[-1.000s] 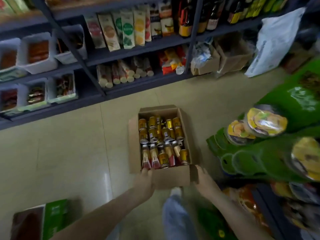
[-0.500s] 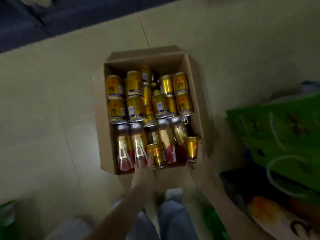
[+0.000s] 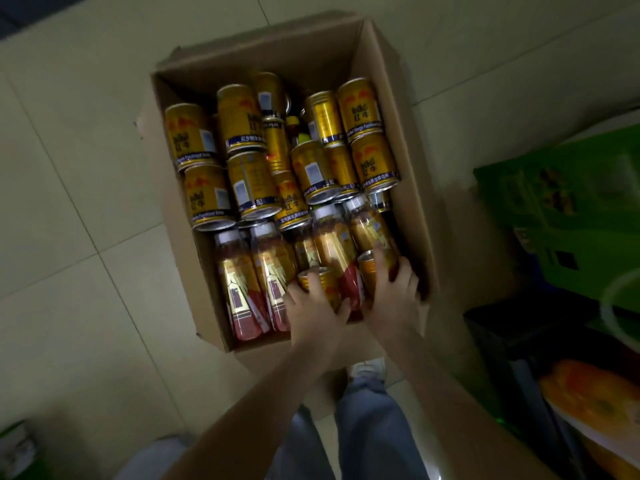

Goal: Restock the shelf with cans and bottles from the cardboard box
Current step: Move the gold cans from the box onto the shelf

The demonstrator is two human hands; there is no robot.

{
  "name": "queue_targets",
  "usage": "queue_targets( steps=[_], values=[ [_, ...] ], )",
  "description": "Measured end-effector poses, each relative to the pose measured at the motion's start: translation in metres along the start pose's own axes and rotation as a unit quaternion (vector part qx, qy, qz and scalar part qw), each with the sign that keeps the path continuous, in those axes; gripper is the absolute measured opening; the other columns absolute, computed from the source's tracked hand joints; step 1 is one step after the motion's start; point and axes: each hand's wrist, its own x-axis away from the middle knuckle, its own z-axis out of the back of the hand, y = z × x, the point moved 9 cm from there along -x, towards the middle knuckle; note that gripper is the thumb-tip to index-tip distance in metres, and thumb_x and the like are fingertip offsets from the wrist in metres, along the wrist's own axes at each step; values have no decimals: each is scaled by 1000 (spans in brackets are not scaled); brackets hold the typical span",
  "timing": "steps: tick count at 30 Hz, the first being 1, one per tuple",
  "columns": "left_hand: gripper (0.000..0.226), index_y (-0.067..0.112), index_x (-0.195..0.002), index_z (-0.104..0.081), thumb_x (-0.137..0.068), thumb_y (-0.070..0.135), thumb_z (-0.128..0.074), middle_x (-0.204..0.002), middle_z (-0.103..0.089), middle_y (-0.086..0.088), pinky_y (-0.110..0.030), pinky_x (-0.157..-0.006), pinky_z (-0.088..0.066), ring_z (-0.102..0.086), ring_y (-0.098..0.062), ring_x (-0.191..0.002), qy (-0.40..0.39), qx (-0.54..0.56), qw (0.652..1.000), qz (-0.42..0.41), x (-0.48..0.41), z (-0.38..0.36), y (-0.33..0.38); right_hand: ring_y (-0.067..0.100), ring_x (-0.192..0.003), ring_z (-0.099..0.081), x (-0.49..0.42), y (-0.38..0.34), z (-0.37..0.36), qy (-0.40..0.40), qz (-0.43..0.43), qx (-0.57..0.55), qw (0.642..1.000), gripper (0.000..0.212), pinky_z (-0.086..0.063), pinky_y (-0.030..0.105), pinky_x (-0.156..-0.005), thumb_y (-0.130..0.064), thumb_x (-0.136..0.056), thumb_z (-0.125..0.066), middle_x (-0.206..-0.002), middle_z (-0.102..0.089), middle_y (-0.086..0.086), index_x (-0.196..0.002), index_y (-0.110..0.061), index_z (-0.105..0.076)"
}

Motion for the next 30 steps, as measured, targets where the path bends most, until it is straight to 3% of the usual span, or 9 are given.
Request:
queue_targets(
  steps=[6,11,13,15,18,21,23,26,30],
  values=[
    [80,31,-145,-18,-82,45,-66,-132,-34,-15,-41,-100,-37,-34,-32,-124,-13,71,997,-16,26,48,22,36,-124,-36,23,-16,42,39,23,10,999,95,-39,53,-98,-42,-76,-73,-145,-27,14,-141,-41,-4],
    [68,45,-127,-30,-73,47,-72,-115,-55,-4,-33,-85,-47,-58,-21,-99,-47,188,980,-35,100,146,68,39,-119,-36,109,-35,155,105,15,-120,987,86,-40,52,-95,-41,-72,-70,-139,-29,17,-136,-40,-13],
    [62,45,-122,-33,-75,43,-74,-112,-62,-1,-30,-87,-49,-61,-13,-94,-86,200,972,-85,145,187,106,40,-117,-39,162,-37,218,158,11,-211,965,78,-42,50,-95,-47,-69,-62,-134,-35,19,-135,-36,-23],
    [61,45,-121,-34,-75,42,-74,-113,-62,-1,-29,-87,-50,-62,-13,-93,-127,178,965,-146,201,226,152,30,-121,-37,223,-32,280,195,-4,-299,934,77,-39,42,-100,-48,-69,-64,-133,-34,11,-136,-33,-30],
    [60,58,-107,-31,-59,59,-66,-116,-57,-2,-39,-89,-52,-62,-19,-97,-160,128,945,-255,299,273,222,17,-124,-37,323,-19,368,248,19,-350,903,82,-34,29,-102,-36,-66,-71,-134,-37,-1,-138,-33,-31],
    [56,63,-100,-31,-55,61,-65,-111,-57,-1,-40,-87,-52,-62,-18,-96,-187,106,912,-349,399,299,281,9,-120,-36,424,2,433,280,37,-384,879,87,-36,28,-98,-22,-69,-74,-131,-35,-20,-133,-52,-23],
    [59,62,-106,-31,-62,54,-70,-106,-58,2,-36,-85,-53,-61,-15,-93,-216,89,882,-410,473,306,315,7,-120,-37,491,19,466,315,44,-393,863,92,-38,28,-96,-17,-70,-75,-128,-29,-34,-126,-62,-18],
    [61,40,-120,-34,-77,30,-76,-103,-57,2,-31,-78,-54,-61,-10,-86,-267,69,820,-502,580,299,349,9,-123,-43,591,53,496,376,41,-434,817,86,-47,30,-96,-24,-71,-74,-134,-30,-22,-130,-55,-19],
    [57,42,-112,-38,-76,22,-76,-99,-54,8,-22,-73,-52,-57,5,-77,-285,38,738,-610,711,270,359,3,-108,-56,724,109,499,433,48,-477,763,88,-53,20,-82,-7,-77,-76,-133,-37,-6,-133,-43,-20]
  ],
)
